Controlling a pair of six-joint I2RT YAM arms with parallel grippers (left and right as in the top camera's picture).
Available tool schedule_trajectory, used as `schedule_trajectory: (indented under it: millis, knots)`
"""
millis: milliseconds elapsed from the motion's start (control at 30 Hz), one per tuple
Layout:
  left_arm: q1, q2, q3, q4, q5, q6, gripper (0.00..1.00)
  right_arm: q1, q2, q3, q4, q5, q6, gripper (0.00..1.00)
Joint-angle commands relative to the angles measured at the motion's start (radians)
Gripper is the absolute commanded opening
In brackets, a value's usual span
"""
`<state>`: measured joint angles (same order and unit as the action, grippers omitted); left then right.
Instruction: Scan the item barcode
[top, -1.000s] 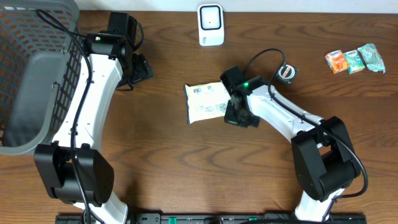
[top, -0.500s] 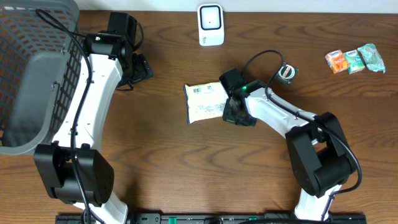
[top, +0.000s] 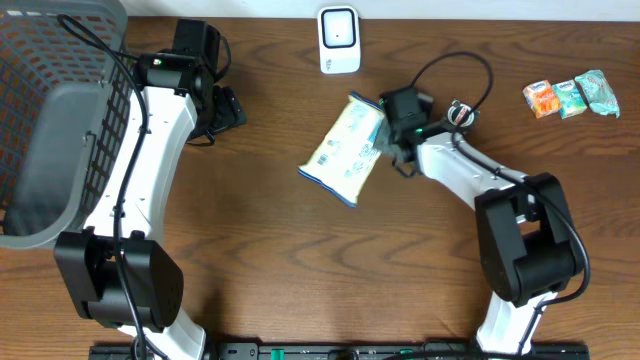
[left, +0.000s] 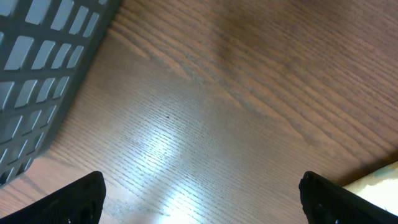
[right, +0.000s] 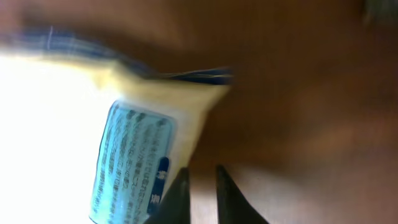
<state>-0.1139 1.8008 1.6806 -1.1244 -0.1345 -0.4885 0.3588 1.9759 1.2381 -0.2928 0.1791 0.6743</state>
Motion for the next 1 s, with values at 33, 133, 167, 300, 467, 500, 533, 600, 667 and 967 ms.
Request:
schedule_trajectory:
  millis: [33, 133, 167, 300, 467, 500, 533, 600, 667, 967]
  knots:
    - [0.003, -0.005, 0.003, -0.004, -0.012, 0.017, 0.98, -0.054, 0.005, 0.021, 0.163, -0.155, -0.111, 0.1]
    - [0.003, -0.005, 0.003, -0.004, -0.012, 0.017, 0.98, -0.09, 0.005, 0.075, 0.196, -0.376, -0.099, 0.1]
    - [0.003, -0.005, 0.003, -0.004, -0.012, 0.017, 0.98, -0.103, 0.005, 0.106, 0.188, -0.462, -0.1, 0.11]
    - [0.003, -0.005, 0.003, -0.004, -0.012, 0.017, 0.98, -0.133, 0.005, 0.188, 0.042, -0.584, -0.1, 0.1]
    - [0.003, -0.005, 0.003, -0.004, -0.012, 0.017, 0.98, -0.153, 0.005, 0.22, -0.272, -0.562, -0.1, 0.07]
    - [0.003, -0.005, 0.003, -0.004, -0.012, 0.017, 0.98, -0.151, 0.006, 0.214, -0.331, -0.52, -0.1, 0.06]
    - [0.003, -0.005, 0.003, -0.004, -0.012, 0.017, 0.98, -0.146, 0.006, 0.201, -0.366, -0.473, -0.1, 0.04]
    - [0.003, -0.005, 0.003, -0.004, -0.012, 0.017, 0.98, -0.132, 0.006, 0.173, -0.383, -0.392, -0.099, 0.07]
    - [0.003, -0.005, 0.003, -0.004, -0.012, 0.017, 0.98, -0.116, 0.006, 0.136, -0.364, -0.284, -0.068, 0.15]
    - [0.003, -0.005, 0.003, -0.004, -0.012, 0.017, 0.98, -0.1, 0.007, 0.049, -0.187, -0.207, -0.031, 0.06]
